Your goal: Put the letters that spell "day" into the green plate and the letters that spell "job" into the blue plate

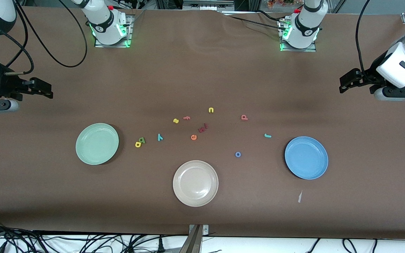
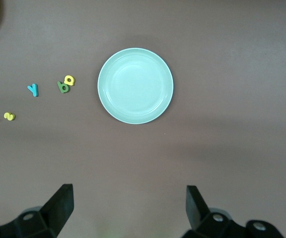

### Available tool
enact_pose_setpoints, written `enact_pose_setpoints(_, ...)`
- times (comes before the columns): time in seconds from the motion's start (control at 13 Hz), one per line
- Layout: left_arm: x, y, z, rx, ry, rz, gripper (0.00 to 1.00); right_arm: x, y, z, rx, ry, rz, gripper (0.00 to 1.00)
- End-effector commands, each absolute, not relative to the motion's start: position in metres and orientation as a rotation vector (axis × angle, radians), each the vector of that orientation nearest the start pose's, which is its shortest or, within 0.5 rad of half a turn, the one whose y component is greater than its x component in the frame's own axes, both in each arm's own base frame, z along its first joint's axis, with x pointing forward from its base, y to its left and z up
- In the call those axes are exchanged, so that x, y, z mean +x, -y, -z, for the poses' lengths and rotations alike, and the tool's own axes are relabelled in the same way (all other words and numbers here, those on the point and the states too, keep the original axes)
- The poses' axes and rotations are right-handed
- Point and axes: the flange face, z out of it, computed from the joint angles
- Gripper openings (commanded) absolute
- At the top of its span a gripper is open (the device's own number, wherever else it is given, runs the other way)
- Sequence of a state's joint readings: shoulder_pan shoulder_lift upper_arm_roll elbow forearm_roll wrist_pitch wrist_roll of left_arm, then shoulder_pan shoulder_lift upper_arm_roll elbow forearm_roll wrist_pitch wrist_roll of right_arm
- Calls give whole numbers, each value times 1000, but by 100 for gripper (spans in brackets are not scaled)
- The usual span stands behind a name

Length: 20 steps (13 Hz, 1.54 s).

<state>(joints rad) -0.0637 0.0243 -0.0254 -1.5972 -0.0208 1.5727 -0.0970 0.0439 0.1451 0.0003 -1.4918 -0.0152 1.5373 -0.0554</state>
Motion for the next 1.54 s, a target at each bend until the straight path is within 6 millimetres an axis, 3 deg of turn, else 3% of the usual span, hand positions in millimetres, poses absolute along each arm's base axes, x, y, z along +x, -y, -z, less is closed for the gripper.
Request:
enact_pose_setpoints(0.0,556,51,-603,-3164,-7,-84,100,589,-28,-582,-3142,159,-164,100)
enact_pose_setpoints(0.38,556,51,-603,-3164,-7,-84,100,588,-52,-582,-3126,206,-161,100)
enact_pose_setpoints(1.46,557,51,-602,-3170,-9,-87,100,587,-51,-583,-3110,203,-163,100)
